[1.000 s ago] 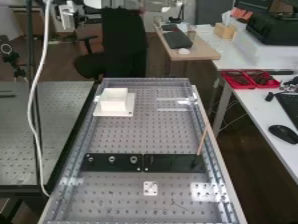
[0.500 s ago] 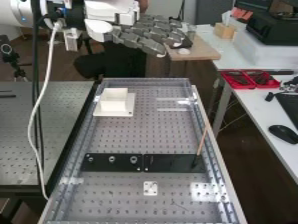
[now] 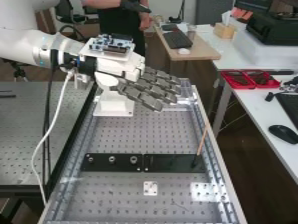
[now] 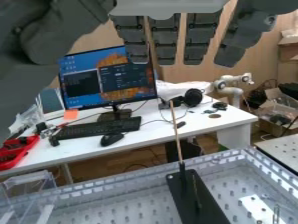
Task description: Grab the drill bit and place it in the clear container
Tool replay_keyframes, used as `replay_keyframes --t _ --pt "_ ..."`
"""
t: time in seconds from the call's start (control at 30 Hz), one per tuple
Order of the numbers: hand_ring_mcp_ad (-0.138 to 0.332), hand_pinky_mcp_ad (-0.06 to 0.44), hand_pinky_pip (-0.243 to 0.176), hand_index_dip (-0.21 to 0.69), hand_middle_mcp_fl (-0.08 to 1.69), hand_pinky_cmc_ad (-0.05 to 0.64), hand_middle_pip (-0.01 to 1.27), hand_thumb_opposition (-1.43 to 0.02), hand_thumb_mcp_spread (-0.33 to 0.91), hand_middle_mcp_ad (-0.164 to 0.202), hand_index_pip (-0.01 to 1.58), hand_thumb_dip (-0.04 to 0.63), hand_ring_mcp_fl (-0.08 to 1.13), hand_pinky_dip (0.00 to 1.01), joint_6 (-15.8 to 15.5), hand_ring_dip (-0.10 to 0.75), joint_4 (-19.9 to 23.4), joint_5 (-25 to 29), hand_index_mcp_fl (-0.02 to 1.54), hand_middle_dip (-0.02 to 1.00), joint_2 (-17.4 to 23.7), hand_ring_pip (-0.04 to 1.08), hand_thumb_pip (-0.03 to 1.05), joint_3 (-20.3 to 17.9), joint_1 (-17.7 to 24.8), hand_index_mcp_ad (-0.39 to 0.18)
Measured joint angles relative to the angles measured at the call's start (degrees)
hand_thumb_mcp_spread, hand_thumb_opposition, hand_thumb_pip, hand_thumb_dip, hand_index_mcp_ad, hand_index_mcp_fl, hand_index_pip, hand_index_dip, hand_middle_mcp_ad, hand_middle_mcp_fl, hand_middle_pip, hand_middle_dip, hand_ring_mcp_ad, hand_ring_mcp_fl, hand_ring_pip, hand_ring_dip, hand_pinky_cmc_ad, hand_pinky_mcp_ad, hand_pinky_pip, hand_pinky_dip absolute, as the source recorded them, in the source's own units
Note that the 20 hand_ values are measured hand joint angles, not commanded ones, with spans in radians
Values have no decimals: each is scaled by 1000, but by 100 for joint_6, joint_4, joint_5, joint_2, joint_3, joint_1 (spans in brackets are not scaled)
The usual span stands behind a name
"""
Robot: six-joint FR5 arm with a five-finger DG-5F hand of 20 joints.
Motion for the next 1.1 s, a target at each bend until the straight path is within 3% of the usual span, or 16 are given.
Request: replay_keyframes --t 0.17,0.43,0.5,0.67,0.97,1.1 --pt "150 211 -93 122 -9 267 155 -693 148 122 96 0 33 258 103 -16 185 84 56 40 -300 93 316 -66 -103 37" --pt "143 206 -108 152 -9 267 155 -693 244 126 96 3 0 281 189 -16 562 161 56 45 -774 89 468 -34 -287 -23" --pt "136 208 -108 168 -3 265 159 -696 260 126 101 44 -12 290 196 -12 710 152 75 49 -873 93 545 -9 -337 -40" --pt "134 201 -108 176 -12 267 140 -724 286 126 117 96 -12 290 199 -16 814 72 106 47 -1171 70 606 210 -492 -65" --pt "117 194 -108 185 -3 265 140 -752 333 126 654 180 -10 290 175 -12 1002 -346 73 63 -1581 73 719 584 -779 -87" --pt "119 194 -108 185 -5 267 141 -771 330 126 904 222 -10 291 128 -12 1041 -551 72 79 -1703 73 721 714 -875 -87"
